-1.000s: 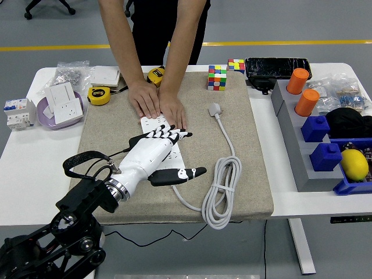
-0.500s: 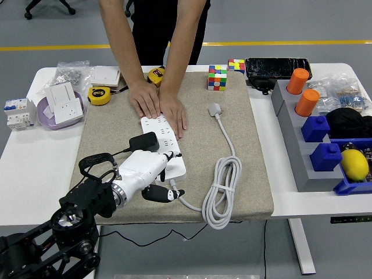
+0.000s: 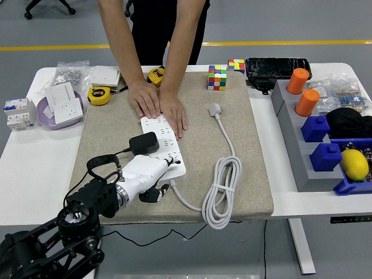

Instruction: Pick up the plug,place it near the board,insert it into the board,press the button

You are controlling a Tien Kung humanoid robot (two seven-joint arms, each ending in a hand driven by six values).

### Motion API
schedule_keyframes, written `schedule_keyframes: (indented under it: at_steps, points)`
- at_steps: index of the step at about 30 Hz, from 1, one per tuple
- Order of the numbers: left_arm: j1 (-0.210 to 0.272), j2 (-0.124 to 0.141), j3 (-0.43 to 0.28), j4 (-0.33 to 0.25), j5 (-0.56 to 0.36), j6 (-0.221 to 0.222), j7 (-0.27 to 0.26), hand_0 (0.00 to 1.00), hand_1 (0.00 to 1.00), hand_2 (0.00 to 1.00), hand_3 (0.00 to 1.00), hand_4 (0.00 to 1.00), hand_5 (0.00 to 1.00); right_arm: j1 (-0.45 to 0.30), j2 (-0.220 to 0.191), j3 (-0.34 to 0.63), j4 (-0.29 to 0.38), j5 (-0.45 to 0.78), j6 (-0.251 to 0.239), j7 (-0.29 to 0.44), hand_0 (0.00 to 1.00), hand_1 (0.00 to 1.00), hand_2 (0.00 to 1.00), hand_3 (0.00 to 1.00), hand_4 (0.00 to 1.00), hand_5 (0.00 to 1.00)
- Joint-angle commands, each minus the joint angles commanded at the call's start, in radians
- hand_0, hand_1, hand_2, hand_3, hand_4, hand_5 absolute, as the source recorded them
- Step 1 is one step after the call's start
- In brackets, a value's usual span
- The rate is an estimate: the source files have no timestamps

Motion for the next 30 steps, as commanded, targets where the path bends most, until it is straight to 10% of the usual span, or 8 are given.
schedule_keyframes:
  at_steps: [30]
  points:
    - [0.006,0.001,-0.025,0.057,0.0,0.017,-0.023,0.169,0.063,0.154,0.829,0.492,0.003,-0.002,0.0,-0.001,0.0,-0.002,0.0,-0.001,0.894,0.735,0.722,0.743,0.998,0.692]
